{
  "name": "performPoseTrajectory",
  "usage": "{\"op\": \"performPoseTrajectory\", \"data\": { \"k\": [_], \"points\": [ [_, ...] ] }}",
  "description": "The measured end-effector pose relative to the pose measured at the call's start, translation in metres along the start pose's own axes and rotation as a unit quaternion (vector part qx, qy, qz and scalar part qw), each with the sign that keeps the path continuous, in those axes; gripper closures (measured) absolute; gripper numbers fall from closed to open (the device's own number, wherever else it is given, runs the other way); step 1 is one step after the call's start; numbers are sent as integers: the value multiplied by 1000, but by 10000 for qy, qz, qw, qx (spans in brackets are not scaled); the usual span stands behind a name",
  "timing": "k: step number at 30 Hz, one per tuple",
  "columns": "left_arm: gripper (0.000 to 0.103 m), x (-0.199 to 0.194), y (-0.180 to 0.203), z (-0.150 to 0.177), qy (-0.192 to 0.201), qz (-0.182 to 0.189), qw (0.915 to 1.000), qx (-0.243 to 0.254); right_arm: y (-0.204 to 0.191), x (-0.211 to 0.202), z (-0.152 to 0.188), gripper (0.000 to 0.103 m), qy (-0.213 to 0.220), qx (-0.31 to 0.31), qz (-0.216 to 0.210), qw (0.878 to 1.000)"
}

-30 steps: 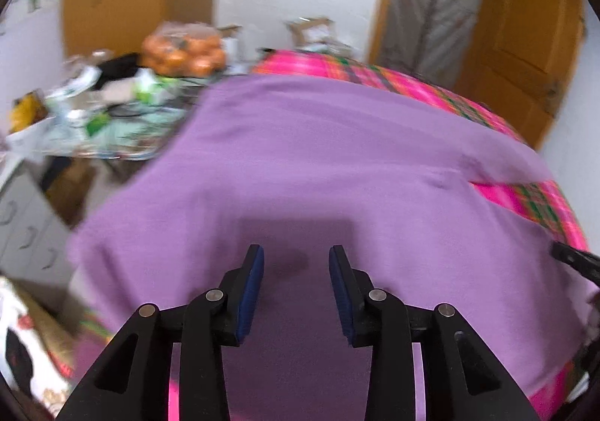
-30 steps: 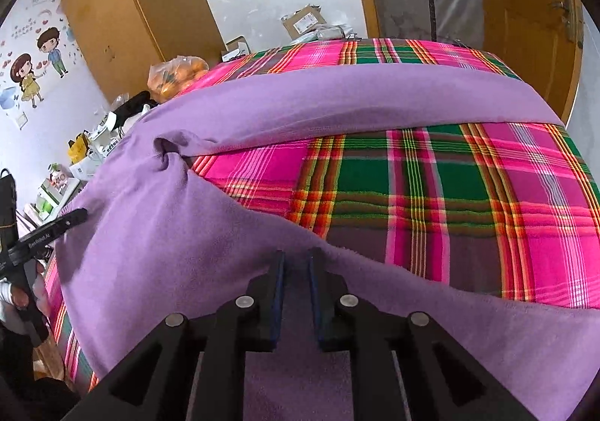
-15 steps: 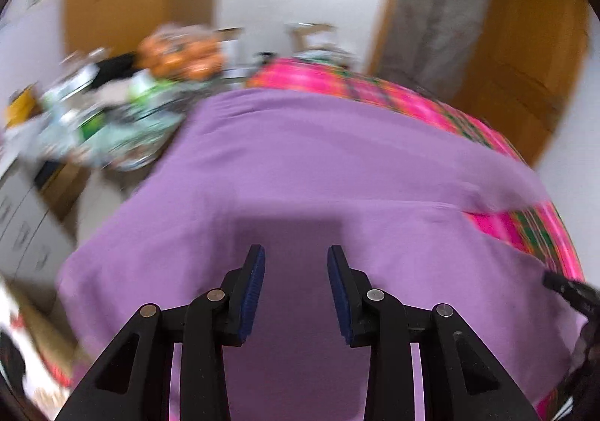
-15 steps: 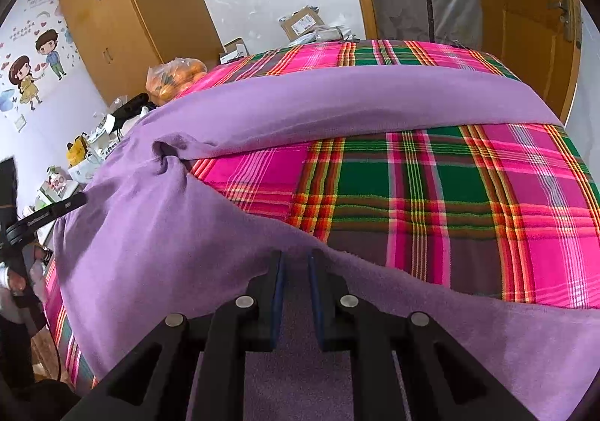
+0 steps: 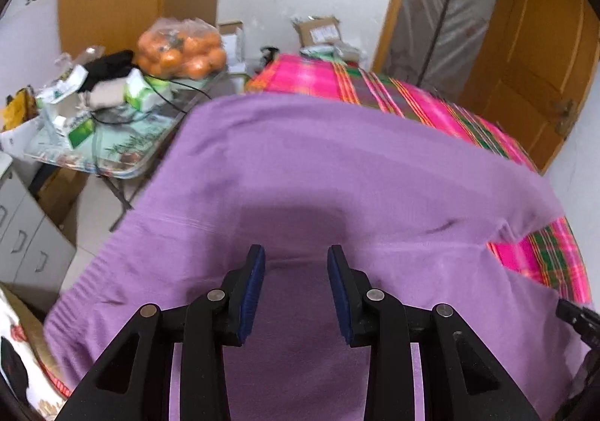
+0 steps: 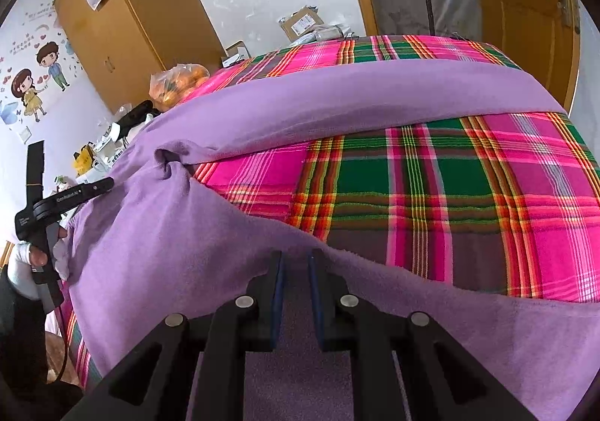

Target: Fold clothes

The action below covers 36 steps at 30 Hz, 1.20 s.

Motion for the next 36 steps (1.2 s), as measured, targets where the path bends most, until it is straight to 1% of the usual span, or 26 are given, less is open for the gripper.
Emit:
{"op": "performPoseTrajectory", "data": {
  "k": [2,4,6,9,11,17,18,19,20,22,28,36],
  "points": [
    [68,10,-9,7,-213,-140,9997,-32,1,0,0,90,-1,18,-16,10000],
    [67,12,-10,7,-123,-204,9997,73,1,0,0,90,-3,34,-32,10000],
    [66,14,-12,5,-169,-214,9996,32,1,0,0,90,-2,38,-35,10000],
    [66,11,-14,2,-150,-176,9997,-118,0,0,0,90,-1,28,-24,10000],
    [66,3,-11,1,-47,-122,9998,-138,0,0,0,90,0,20,-15,10000],
    [66,-18,8,7,117,122,9998,-56,-2,0,0,89,10,-60,50,10000],
    [66,-22,12,9,129,150,9998,-36,-3,0,0,89,12,-100,76,9999],
    [66,-25,15,11,129,156,9998,-11,-4,-1,1,85,5,-134,84,9999],
    [66,-27,18,12,128,130,9998,35,-6,-1,1,79,-11,-169,71,9998],
    [66,-34,22,13,141,56,9998,121,-11,-3,1,73,-13,-227,21,9997],
    [66,-51,32,10,325,26,9993,157,-29,-8,-4,73,60,-379,-149,9991],
    [66,-63,46,-5,489,2,9973,547,-61,-18,-18,73,222,-794,-310,9961]
  ]
}}
Point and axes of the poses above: each gripper's, at about its wrist camera, not at the fingertips, and x roughly the way its jaws point, y to its right, z to its underside, the point moved 4 cm from there along x, roughly the way its jaws point, and after that the axes turned 15 degrees about x, right-handed, at the moved point
